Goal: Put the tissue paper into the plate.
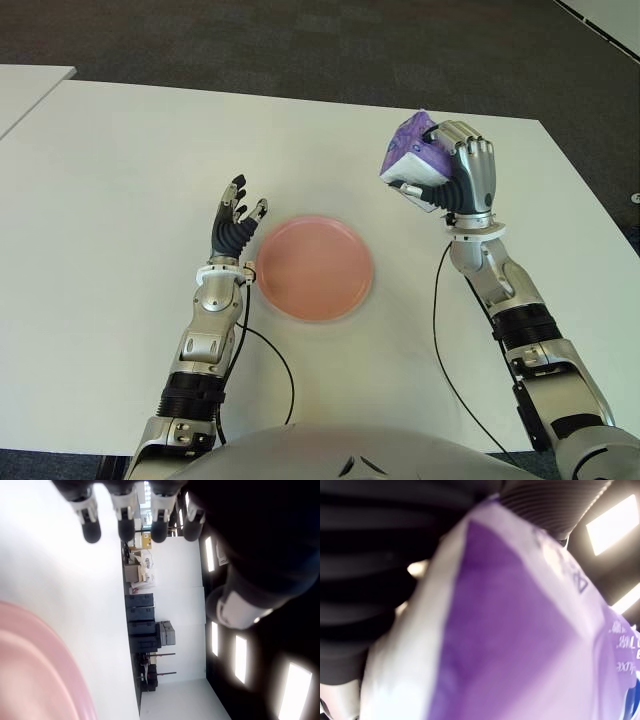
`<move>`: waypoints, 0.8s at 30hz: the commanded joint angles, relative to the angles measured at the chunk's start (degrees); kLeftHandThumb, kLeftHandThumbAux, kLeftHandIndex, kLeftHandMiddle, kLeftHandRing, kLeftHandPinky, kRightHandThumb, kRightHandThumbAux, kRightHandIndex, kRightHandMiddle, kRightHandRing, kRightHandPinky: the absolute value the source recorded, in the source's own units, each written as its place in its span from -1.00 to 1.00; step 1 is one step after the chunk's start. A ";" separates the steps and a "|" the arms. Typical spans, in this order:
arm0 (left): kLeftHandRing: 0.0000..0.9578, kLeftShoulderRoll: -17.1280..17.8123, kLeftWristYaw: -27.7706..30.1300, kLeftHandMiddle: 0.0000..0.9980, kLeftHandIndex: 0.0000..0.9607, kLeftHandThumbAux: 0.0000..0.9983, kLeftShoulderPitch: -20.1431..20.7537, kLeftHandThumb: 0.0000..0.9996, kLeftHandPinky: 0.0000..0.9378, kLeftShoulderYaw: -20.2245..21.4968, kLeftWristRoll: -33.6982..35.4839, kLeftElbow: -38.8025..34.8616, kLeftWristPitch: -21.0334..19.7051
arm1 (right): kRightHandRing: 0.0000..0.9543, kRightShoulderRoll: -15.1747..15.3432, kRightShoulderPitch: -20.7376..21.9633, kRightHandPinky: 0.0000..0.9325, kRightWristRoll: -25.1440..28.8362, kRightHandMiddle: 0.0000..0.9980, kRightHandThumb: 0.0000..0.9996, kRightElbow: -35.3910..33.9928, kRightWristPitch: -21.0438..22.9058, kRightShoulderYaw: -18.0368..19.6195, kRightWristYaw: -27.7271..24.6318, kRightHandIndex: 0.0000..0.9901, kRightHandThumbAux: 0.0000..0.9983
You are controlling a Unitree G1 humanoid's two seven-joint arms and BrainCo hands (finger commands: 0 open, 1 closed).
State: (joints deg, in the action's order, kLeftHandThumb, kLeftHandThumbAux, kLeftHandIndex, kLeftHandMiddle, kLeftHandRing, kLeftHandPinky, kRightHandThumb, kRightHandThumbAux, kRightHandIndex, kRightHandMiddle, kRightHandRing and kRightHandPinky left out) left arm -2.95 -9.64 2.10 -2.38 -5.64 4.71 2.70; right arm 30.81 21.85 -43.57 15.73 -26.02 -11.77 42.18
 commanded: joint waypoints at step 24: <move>-1.00 -0.55 -1.13 -1.00 -1.00 0.22 -0.56 -1.00 -1.00 0.21 -1.01 2.31 1.06 | 0.84 -3.12 -3.65 0.86 -6.79 0.75 0.48 -3.21 -10.88 -11.44 -11.19 -0.11 0.42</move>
State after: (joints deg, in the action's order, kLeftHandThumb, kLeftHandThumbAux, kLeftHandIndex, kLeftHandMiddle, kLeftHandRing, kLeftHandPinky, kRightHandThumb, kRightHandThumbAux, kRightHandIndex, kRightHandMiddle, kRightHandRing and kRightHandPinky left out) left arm -3.14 -10.18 1.67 -2.41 -6.38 5.16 3.06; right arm 26.98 18.23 -50.08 12.90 -35.77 -21.90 34.00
